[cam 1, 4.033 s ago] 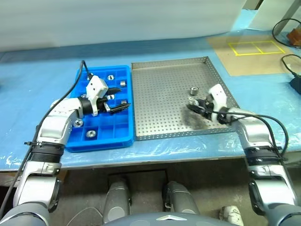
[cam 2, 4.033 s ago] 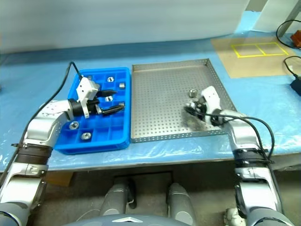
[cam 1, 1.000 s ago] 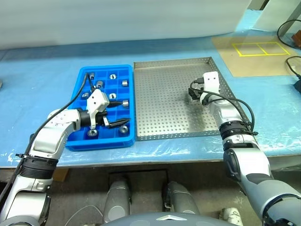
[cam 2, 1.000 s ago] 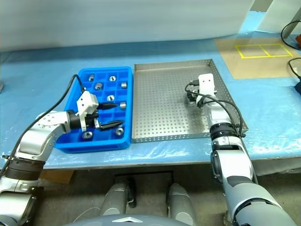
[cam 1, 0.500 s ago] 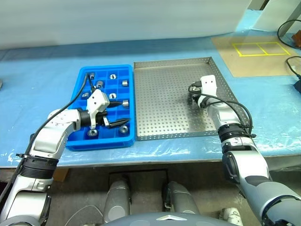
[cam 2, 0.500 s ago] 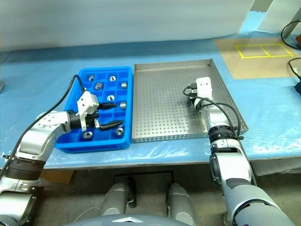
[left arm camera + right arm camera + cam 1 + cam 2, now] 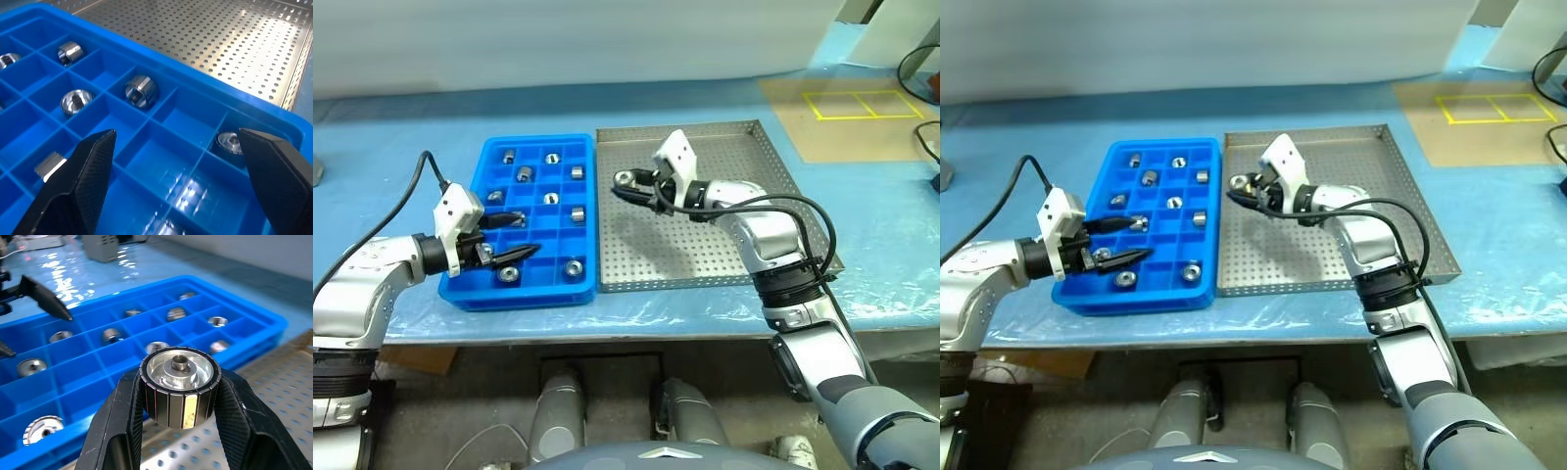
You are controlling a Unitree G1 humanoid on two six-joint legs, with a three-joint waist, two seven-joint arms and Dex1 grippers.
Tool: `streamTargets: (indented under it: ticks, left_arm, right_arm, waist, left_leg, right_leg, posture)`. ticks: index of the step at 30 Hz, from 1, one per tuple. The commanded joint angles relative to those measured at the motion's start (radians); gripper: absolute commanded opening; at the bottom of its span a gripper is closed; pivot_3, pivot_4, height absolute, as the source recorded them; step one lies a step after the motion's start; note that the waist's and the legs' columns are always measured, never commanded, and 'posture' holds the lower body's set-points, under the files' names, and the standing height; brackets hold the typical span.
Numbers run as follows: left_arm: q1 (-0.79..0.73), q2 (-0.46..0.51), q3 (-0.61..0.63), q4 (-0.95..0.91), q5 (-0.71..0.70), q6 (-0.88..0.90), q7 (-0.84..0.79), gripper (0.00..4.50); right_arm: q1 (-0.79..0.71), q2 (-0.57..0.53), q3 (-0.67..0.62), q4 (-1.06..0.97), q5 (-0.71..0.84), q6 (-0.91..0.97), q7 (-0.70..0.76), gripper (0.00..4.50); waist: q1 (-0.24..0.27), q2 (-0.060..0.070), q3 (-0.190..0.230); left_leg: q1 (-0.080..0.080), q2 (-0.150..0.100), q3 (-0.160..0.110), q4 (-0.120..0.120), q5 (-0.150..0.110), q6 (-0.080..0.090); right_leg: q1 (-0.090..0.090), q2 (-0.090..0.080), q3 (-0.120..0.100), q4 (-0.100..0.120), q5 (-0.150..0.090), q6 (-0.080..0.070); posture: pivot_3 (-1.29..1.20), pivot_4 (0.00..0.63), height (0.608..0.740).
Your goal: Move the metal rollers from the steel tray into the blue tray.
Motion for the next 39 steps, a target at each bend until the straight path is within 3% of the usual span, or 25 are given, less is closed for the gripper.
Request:
streamTargets:
  ticks: [1,8,13,29,30,32,39]
  left_arm:
    - [0.063,0.036,0.111,-0.125,-0.053,0.041,0.020,4.25]
    - [0.251,0.014,0.240,-0.281,-0.078,0.090,0.105,4.25]
    - [0.311,-0.009,0.257,-0.350,-0.099,0.110,0.150,4.25]
    - [0.228,-0.012,0.166,-0.296,-0.091,0.090,0.172,4.25]
    - [0.219,-0.010,0.156,-0.289,-0.088,0.086,0.167,4.25]
    - [0.200,-0.007,0.136,-0.273,-0.083,0.077,0.156,4.25]
    - [0.108,-0.002,0.063,-0.195,-0.058,0.045,0.119,4.25]
  right_arm:
    - [-0.073,0.061,0.034,-0.001,0.026,-0.027,0.050,1.61]
    - [-0.105,0.198,0.083,0.201,-0.019,-0.047,0.035,1.61]
    - [-0.124,0.266,0.101,0.317,-0.067,-0.065,-0.005,1.61]
    - [-0.090,0.271,0.079,0.346,-0.106,-0.088,-0.031,1.61]
    - [-0.088,0.273,0.070,0.338,-0.098,-0.081,-0.034,2.34]
    - [-0.087,0.275,0.057,0.328,-0.094,-0.074,-0.045,2.86]
    - [-0.076,0.253,0.015,0.302,-0.100,-0.066,-0.096,2.86]
  waist:
    - [0.004,0.000,0.000]
    - [0.041,-0.001,0.000]
    - [0.067,-0.001,0.000]
    - [0.081,-0.002,0.000]
    - [0.080,-0.002,0.000]
    - [0.078,-0.002,0.000]
    - [0.072,-0.002,0.000]
  left_leg:
    - [0.000,0.000,0.000,-0.001,0.000,0.000]
    - [0.000,0.000,-0.001,-0.004,0.000,0.000]
    - [0.000,0.000,-0.001,-0.004,0.000,-0.001]
    - [0.001,-0.001,-0.002,-0.007,0.003,-0.005]
    - [0.001,-0.001,-0.002,-0.007,0.003,-0.005]
    - [0.001,-0.001,-0.002,-0.007,0.003,-0.006]
    - [0.001,-0.001,-0.002,-0.007,0.005,-0.009]
  right_leg:
    - [-0.001,0.000,0.000,0.000,0.000,0.000]
    - [-0.001,0.000,-0.001,-0.002,-0.001,-0.002]
    - [-0.001,-0.001,-0.001,-0.001,-0.001,-0.002]
    - [-0.002,0.000,-0.001,0.000,-0.001,-0.001]
    - [-0.002,0.000,-0.001,0.000,-0.001,-0.001]
    - [-0.002,0.000,-0.001,0.000,-0.001,-0.001]
    - [-0.002,0.000,-0.001,0.000,-0.001,-0.001]
  posture:
    - [0.18,0.150,0.740]
    - [0.29,0.150,0.740]
    - [0.32,0.150,0.740]
    - [0.25,0.150,0.740]
    - [0.24,0.150,0.740]
    - [0.22,0.150,0.740]
    - [0.15,0.150,0.740]
